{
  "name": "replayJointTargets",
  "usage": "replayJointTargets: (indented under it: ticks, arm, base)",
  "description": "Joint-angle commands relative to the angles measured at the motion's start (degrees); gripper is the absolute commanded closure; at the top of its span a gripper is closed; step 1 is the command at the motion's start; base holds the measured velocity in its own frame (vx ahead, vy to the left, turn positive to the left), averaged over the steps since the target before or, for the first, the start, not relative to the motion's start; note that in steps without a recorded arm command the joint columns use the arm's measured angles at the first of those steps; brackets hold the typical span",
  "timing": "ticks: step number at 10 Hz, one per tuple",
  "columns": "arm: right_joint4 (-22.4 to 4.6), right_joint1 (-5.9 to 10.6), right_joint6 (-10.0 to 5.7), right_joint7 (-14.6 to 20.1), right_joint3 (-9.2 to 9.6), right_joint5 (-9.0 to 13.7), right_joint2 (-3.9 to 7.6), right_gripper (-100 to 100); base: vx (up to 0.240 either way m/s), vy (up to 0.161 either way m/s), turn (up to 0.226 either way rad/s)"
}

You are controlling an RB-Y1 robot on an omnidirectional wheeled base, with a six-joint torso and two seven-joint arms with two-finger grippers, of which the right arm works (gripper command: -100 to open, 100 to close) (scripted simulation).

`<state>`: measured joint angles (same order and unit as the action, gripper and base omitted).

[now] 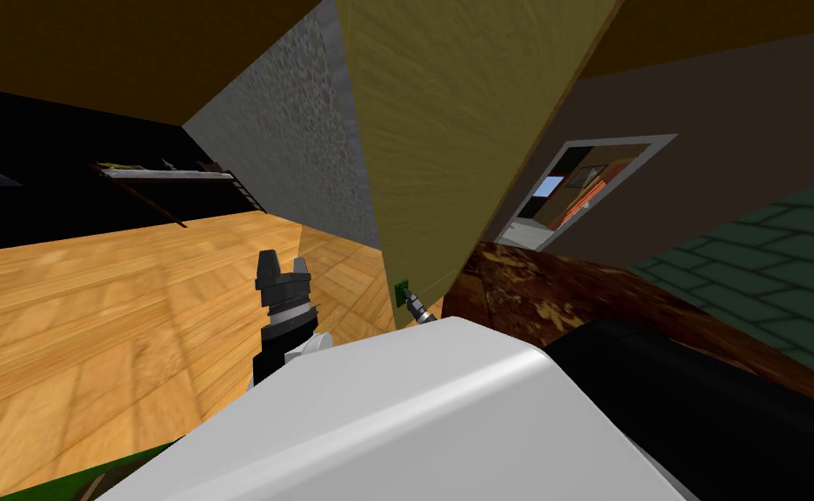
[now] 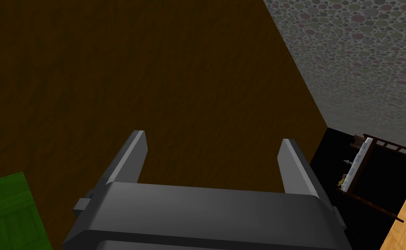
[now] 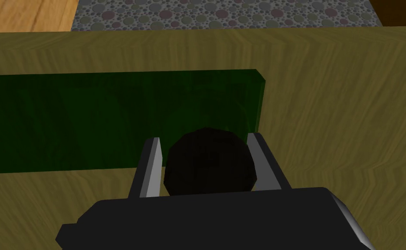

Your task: Push the door open

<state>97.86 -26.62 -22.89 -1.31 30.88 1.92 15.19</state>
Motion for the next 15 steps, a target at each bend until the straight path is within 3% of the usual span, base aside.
replayJointTargets:
  ticks: [1, 5, 8, 9, 14, 15]
  arm:
    - [-0.02, -0.05, -0.03, 0.01, 0.0, 0.0, 0.04, 100]
    - [-0.02, -0.05, -0.03, 0.01, 0.0, 0.0, 0.04, 100]
    - [-1.48, -0.58, 0.87, -2.52, -0.07, -1.1, -4.25, 100]
    - [-1.7, -0.65, 0.99, -2.95, -0.09, -1.29, -5.02, 100]
    - [-3.46, -1.2, 1.95, -6.47, -0.21, -2.82, -11.5, 100]
    - [-3.65, -1.26, 2.05, -6.85, -0.22, -2.99, -12.23, 100]
  base:
    - [-0.032, -0.02, 0.012]
    - [-0.016, -0.009, -0.003]
    - [0.108, 0.034, -0.108]
    - [0.194, 0.047, -0.146]
    - [0.147, 0.059, -0.133]
    - [0.118, 0.082, -0.094]
